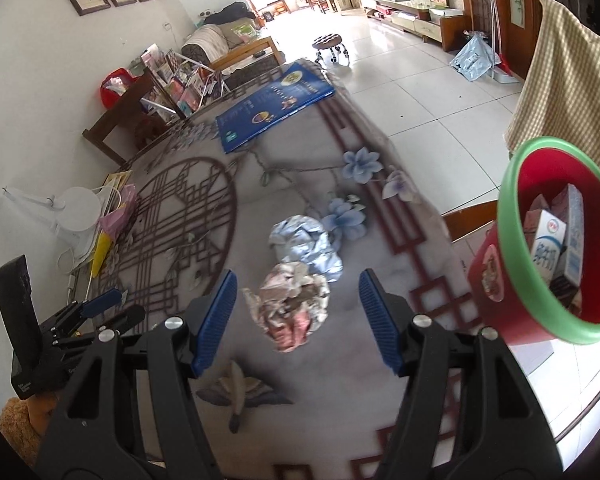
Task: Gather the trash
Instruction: 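Move both open tools back over the table toward remaining trash, then grasp the brown cigarette pack with the left tool while the right tool grasps the crumpled paper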
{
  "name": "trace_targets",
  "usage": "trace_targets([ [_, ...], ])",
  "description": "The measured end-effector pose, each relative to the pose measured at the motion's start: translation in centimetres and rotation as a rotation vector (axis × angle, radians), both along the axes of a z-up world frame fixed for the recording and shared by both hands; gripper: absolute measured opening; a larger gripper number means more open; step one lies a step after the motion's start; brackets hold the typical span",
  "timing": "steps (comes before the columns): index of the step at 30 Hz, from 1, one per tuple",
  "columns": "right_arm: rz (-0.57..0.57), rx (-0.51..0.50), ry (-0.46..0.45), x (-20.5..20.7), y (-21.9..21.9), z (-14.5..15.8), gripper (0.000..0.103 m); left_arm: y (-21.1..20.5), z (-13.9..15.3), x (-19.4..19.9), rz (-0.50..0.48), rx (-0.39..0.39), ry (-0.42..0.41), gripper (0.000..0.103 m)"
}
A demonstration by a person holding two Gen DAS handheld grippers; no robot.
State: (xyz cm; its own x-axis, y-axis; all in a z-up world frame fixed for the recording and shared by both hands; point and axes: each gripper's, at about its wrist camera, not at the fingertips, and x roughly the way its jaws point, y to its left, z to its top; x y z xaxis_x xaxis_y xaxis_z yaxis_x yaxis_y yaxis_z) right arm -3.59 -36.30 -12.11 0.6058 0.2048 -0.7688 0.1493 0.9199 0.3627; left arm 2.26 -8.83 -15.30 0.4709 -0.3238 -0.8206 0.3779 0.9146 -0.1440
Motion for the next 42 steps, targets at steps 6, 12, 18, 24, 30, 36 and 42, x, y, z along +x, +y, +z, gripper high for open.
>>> trace_targets([
  [6, 0.005, -0.01, 0.003, -0.3, 3.0, -0.1, 0.062, 2.4, 0.2, 0.0, -0.017, -0.007, -0.019, 0.071],
  [12, -0.009, -0.02, 0.007, -0.6, 4.4, -0.1, 0.065, 3.6, -0.2, -0.3, -0.04, 0.008, -0.026, 0.071],
  [18, -0.013, -0.029, 0.015, -0.9, 5.3, -0.4, 0.065, 4.6, -3.0, -0.7, -0.075, 0.111, 0.022, 0.073],
  [24, -0.04, -0.032, 0.035, -1.3, 5.2, -0.9, 0.065, 5.2, -6.8, -0.7, -0.09, 0.164, 0.113, 0.073],
  [30, -0.044, -0.034, 0.054, -1.4, 5.3, -1.4, 0.065, 5.0, -8.0, -0.6, -0.102, 0.16, 0.131, 0.074],
  [36, -0.035, -0.039, 0.067, -1.1, 5.6, -1.7, 0.068, 4.5, -7.7, -0.8, -0.144, 0.138, 0.127, 0.072],
  [42, -0.008, -0.072, 0.116, 0.6, 6.0, -4.0, 0.068, 4.3, -8.0, -1.1, -0.155, 0.142, 0.153, 0.072],
])
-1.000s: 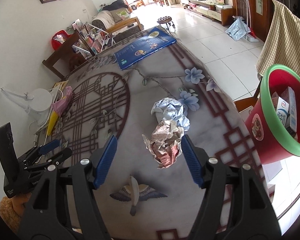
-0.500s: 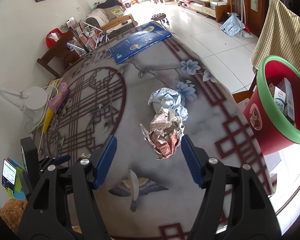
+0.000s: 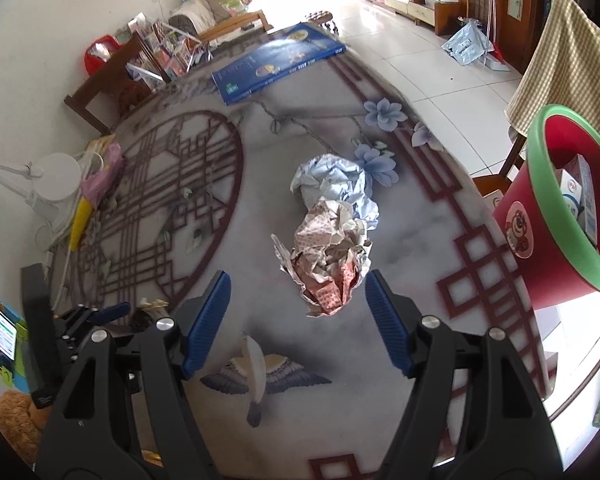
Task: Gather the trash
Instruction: 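Grasp the brown cigarette pack with the left tool while the right tool grasps the crumpled paper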
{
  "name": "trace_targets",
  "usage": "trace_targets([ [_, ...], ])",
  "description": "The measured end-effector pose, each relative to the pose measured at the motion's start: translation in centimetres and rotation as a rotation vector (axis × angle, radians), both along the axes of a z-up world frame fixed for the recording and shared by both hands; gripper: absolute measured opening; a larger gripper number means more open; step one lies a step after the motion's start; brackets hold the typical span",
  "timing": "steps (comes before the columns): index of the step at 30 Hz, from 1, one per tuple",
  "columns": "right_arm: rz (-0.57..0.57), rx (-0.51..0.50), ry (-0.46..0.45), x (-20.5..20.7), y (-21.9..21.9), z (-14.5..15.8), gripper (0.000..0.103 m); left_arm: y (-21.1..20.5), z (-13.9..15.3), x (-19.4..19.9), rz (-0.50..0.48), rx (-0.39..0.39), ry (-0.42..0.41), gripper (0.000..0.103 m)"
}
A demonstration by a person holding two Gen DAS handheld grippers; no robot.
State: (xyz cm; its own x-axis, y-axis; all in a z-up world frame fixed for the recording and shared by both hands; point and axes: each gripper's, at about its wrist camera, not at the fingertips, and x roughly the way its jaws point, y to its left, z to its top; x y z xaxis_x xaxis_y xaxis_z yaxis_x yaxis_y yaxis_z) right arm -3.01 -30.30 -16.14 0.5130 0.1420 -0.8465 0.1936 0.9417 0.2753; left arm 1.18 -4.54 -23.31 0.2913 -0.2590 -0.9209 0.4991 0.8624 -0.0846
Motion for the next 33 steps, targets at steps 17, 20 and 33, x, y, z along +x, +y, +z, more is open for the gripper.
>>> trace_targets([
  [17, 0.078, -0.041, 0.037, 2.7, 1.4, -2.9, 0.036, 0.1, -0.5, -0.3, -0.001, 0.023, 0.015, 0.072],
  [20, 0.072, -0.016, 0.016, 1.8, 1.5, -1.9, 0.036, -0.2, -1.0, -0.2, -0.006, 0.029, 0.025, 0.072],
  [33, 0.063, -0.035, -0.086, 0.0, 1.6, 2.0, 0.036, -1.5, 0.8, 0.5, -0.005, 0.024, -0.058, 0.038],
])
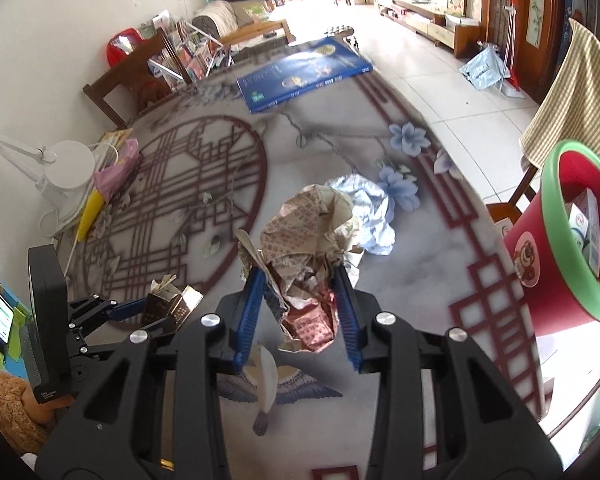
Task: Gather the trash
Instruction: 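Grasp the brown cigarette pack with the left tool while the right tool grasps the crumpled paper, then carry the cigarette pack and crumpled paper over to the red bin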
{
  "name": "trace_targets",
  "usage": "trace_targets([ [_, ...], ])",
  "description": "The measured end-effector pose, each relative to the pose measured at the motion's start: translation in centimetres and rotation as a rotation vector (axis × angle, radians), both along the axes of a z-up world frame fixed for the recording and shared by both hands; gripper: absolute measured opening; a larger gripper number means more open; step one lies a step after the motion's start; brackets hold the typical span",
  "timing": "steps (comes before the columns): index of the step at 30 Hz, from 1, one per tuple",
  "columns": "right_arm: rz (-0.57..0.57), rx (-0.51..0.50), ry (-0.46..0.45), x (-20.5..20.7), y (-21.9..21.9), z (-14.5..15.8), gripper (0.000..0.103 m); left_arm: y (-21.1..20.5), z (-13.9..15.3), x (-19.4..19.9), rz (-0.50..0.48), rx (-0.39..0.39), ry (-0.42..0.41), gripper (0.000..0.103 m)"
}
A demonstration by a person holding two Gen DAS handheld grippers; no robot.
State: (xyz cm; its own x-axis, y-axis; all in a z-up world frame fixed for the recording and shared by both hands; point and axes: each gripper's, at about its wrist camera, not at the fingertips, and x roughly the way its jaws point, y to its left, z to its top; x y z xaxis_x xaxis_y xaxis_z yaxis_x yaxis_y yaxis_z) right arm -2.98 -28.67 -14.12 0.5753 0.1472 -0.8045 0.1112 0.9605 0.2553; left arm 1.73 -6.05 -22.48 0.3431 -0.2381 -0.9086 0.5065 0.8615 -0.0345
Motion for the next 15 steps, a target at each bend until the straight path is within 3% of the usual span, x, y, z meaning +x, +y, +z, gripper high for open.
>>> trace_targets([
  [9, 0.001, -0.007, -0.06, -0.1, -0.2, 2.4, 0.036, -1.1, 5.3, 1.6, 0.062, -0.144, -0.088, 0.038],
  [15, 0.007, -0.028, -0.084, -0.3, -0.3, 3.1, 0.036, -3.0, 8.0, 2.1, 0.05, -0.196, -0.13, 0.038],
])
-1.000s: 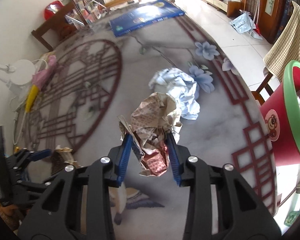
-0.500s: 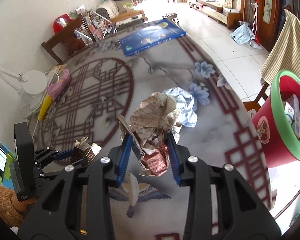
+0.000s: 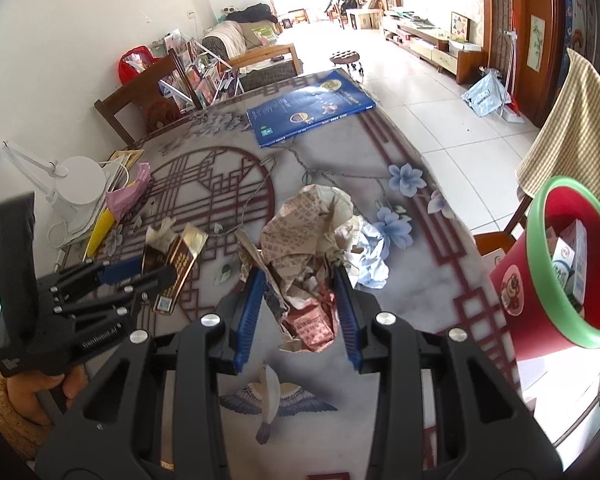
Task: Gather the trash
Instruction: 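Carry the cigarette pack and crumpled paper over to the red bin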
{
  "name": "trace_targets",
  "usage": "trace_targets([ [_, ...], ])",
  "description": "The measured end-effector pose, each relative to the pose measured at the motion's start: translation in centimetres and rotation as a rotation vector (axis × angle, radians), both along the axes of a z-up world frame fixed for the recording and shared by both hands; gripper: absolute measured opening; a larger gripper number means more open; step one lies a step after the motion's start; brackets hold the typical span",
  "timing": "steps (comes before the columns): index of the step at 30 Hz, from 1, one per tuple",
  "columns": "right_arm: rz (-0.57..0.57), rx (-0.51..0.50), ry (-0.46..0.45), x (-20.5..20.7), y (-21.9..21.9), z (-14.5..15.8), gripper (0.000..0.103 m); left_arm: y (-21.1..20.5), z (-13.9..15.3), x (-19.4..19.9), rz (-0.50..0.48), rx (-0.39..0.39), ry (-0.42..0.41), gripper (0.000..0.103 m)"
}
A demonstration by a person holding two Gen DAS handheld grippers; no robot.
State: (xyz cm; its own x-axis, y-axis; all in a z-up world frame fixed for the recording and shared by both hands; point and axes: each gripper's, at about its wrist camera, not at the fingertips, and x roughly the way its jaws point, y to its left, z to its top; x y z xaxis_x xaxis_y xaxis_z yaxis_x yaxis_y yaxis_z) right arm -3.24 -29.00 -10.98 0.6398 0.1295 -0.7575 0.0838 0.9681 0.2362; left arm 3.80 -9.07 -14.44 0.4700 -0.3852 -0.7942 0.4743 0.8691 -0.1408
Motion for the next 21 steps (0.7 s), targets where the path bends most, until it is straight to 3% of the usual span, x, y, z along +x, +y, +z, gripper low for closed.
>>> trace_targets([
  [7, -0.02, 0.001, -0.023, -0.2, -1.3, 0.5, 0.036, -1.3, 1.6, 0.2, -0.002, -0.021, -0.027, 0.038],
  [21, -0.038, 0.012, -0.016, -0.3, -3.8, 0.4, 0.036, -3.8, 2.0, 0.4, 0.002, -0.024, -0.018, 0.038],
])
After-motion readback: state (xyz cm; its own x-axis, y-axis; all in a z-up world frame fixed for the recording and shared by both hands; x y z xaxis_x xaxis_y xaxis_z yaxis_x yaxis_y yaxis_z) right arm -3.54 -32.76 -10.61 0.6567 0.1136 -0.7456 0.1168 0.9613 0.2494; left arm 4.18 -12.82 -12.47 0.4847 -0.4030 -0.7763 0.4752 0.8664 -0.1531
